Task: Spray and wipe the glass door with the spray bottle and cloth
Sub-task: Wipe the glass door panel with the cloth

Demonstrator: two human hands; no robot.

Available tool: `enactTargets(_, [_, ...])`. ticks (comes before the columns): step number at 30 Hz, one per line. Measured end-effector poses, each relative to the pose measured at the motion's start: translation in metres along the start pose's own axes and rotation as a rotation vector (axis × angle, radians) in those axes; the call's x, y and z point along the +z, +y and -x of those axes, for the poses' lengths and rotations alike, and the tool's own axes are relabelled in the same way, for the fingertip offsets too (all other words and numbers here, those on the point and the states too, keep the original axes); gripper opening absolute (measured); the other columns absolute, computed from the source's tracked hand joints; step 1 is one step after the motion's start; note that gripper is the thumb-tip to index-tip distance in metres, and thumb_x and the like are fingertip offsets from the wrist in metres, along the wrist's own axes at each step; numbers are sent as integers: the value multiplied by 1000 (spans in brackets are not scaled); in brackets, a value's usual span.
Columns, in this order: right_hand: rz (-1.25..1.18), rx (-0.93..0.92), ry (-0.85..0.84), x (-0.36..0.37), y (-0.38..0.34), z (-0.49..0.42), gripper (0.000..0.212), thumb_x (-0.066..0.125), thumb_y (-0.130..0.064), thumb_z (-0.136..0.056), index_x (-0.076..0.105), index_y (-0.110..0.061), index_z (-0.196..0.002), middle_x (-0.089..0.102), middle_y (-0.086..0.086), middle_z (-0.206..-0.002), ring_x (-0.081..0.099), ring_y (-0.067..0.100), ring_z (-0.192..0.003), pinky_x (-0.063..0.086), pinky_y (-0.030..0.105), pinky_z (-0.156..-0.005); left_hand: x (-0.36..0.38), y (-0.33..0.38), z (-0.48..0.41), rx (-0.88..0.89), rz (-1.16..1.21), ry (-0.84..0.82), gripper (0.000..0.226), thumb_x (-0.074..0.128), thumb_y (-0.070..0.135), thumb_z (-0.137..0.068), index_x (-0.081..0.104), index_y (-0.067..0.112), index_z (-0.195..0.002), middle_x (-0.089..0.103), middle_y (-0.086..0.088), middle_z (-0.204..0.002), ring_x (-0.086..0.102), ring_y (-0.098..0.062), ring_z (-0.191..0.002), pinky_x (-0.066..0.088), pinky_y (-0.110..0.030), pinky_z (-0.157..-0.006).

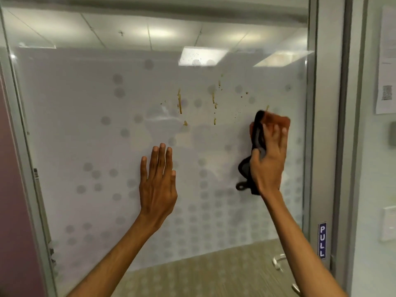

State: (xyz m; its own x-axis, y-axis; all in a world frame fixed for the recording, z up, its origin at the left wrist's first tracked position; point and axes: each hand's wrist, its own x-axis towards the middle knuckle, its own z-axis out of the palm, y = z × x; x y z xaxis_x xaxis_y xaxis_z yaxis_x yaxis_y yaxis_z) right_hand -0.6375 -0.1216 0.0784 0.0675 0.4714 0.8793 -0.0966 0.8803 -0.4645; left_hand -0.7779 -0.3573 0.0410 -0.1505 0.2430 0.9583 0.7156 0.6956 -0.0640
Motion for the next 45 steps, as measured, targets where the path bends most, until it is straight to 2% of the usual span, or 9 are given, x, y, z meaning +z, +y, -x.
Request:
enactTargets(8, [100, -483, -281, 15, -22, 70, 77, 61, -1, -68, 53, -25, -141, 41, -6, -153, 26, 21, -150, 34, 46, -115, -5, 3, -21, -33, 23, 18, 57, 26, 20, -104, 13, 6, -157, 8, -11, -166, 3, -23, -155, -2, -43, -126])
enactTargets(12, [-11, -79, -84, -3, -17, 5, 71, 55, -3, -78, 49, -24, -145, 32, -3, -159, 22, 21, -151, 35, 52, -116, -14, -20, -29, -26, -19, 50, 56, 23, 22, -104, 13, 12, -158, 8, -10, -167, 0, -25, -155, -3, -46, -126])
enactTargets(14, [3, -68, -63, 7, -41, -30, 65, 54, -7, -86, 44, -23, -149, 30, 3, -161, 16, 22, -153, 28, 51, -120, -17, -27, -37, -33, -16, 66, 56, 24, 22, -104, 12, 12, -158, 7, -10, -167, -2, -25, -155, -2, -48, -126])
enactTargets(21, [211, -612, -359, 30, -48, 64, 64, 51, -18, -81, 50, -30, -144, 40, -2, -156, 24, 22, -151, 34, 47, -115, -19, -29, -44, -48, 8, 82, 56, 19, 23, -105, 12, 7, -158, 10, -11, -166, 3, -24, -155, 2, -46, -126])
enactTargets(27, [10, -189, -87, 27, -60, -22, 54, 50, -11, -96, 44, -21, -149, 30, -3, -161, 15, 21, -154, 31, 51, -118, -34, -62, -53, -68, -13, 106, 58, 23, 23, -104, 10, 6, -158, 9, -11, -166, 2, -26, -155, 3, -49, -126])
enactTargets(35, [211, -618, -307, 61, -94, 90, 62, 57, -20, -87, 46, -28, -147, 35, 0, -158, 20, 23, -152, 28, 43, -118, -37, -64, -50, -70, -30, 97, 56, 24, 20, -105, 13, 4, -157, 10, -13, -166, 4, -26, -154, 2, -43, -126])
enactTargets(39, [236, -398, -245, 42, -68, 64, 73, 59, -14, -78, 43, -27, -148, 32, 3, -159, 19, 26, -151, 28, 58, -116, -43, -84, -42, -49, -55, 84, 56, 20, 24, -105, 13, 5, -157, 11, -12, -166, 7, -26, -154, 2, -43, -127])
enactTargets(42, [149, -204, -80, 57, -109, -1, 63, 55, -16, -90, 40, -25, -151, 31, 6, -161, 15, 28, -153, 25, 53, -119, -43, -86, -43, -57, -59, 99, 56, 18, 25, -105, 13, 5, -157, 10, -12, -166, 7, -27, -154, 1, -43, -127])
enactTargets(45, [140, -270, -33, 82, -149, -12, 59, 54, -18, -92, 43, -25, -149, 34, 5, -160, 18, 28, -153, 29, 47, -120, -40, -82, -43, -80, -63, 109, 56, 19, 23, -105, 12, 5, -157, 8, -12, -166, 5, -26, -155, 1, -44, -126])
